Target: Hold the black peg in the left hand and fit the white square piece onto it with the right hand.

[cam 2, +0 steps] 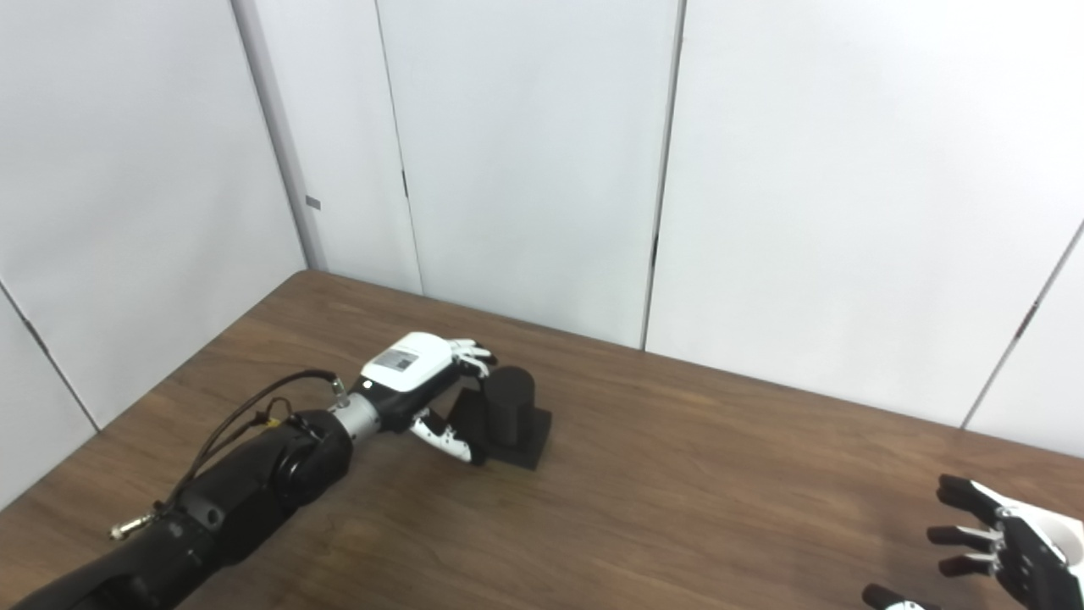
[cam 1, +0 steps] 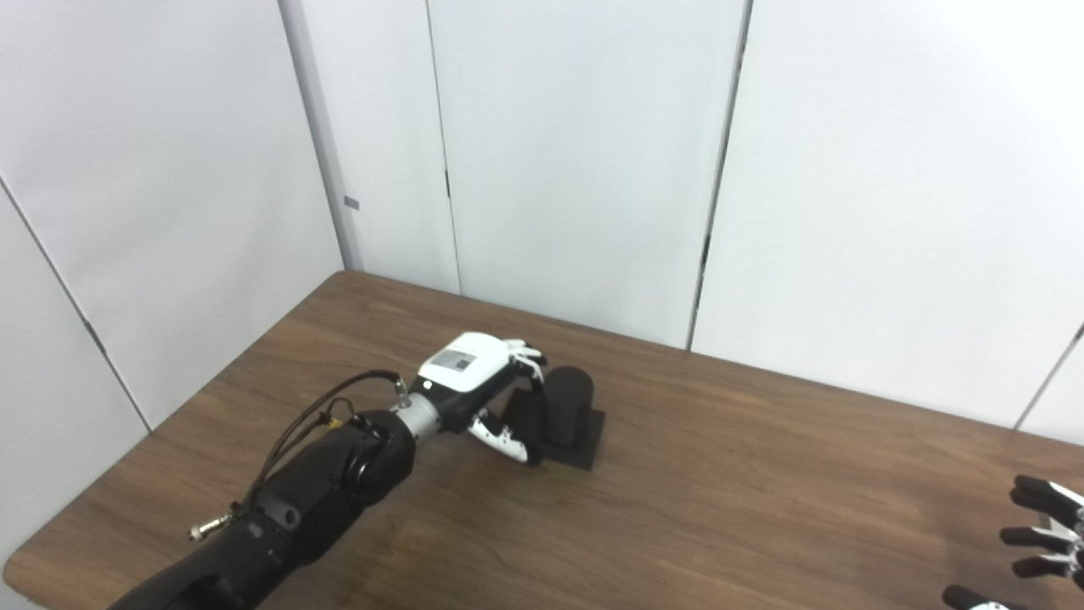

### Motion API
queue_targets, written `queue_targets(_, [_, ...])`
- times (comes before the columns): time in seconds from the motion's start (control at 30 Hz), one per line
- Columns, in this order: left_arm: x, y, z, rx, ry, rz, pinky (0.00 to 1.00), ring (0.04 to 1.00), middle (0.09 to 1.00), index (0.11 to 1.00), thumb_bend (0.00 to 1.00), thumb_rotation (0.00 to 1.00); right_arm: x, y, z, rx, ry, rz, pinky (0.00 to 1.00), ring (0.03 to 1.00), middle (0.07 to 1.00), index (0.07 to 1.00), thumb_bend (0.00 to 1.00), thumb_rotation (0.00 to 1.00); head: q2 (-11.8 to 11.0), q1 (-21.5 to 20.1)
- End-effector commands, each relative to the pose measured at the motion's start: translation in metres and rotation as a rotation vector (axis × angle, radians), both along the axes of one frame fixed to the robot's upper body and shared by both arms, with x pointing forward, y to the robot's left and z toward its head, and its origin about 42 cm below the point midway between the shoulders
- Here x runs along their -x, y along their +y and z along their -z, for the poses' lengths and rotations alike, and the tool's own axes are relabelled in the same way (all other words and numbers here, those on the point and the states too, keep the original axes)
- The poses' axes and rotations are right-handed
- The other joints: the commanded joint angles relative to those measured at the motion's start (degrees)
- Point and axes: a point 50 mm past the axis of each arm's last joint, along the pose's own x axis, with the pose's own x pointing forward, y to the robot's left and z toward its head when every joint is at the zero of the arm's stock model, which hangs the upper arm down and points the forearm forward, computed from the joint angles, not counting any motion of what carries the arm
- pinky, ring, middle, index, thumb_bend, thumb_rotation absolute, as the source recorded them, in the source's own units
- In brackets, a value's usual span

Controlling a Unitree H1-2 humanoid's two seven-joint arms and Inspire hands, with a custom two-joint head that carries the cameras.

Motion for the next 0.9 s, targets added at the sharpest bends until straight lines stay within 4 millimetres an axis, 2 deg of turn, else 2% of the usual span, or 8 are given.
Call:
queue_targets(0.0, [0.000, -0.024, 0.003, -0.035, 0.024, 0.119, 0.83, 0.899, 0.852, 0.486, 0.52, 0.07, -0.005, 0.003, -0.022, 0.013, -0.080, -0.011, 0.48, 0.625, 0.766, 0.755, 0.43, 0.00, 0.4, -0.9])
queue_targets(0.43, [0.011, -0.106, 0.033, -0.045, 0.096, 0.386, 0.81, 0.887, 0.849, 0.488, 0.52, 0.07, -0.007, 0.005, -0.025, -0.002, -0.079, -0.018, 0.49, 0.633, 0.778, 0.765, 0.43, 0.00, 1.3, -4.3])
queue_targets(0.73, [0.013, -0.160, 0.068, -0.069, 0.178, 0.500, 0.80, 0.892, 0.847, 0.489, 0.52, 0.07, -0.009, 0.004, -0.020, 0.061, -0.091, -0.007, 0.51, 0.613, 0.770, 0.749, 0.47, 0.00, 2.1, -9.5])
queue_targets(0.87, [0.009, -0.172, 0.071, -0.110, 0.198, 0.529, 0.81, 0.906, 0.857, 0.489, 0.52, 0.07, -0.011, 0.002, -0.014, 0.080, -0.097, -0.007, 0.50, 0.615, 0.767, 0.749, 0.49, 0.00, 2.5, -12.7])
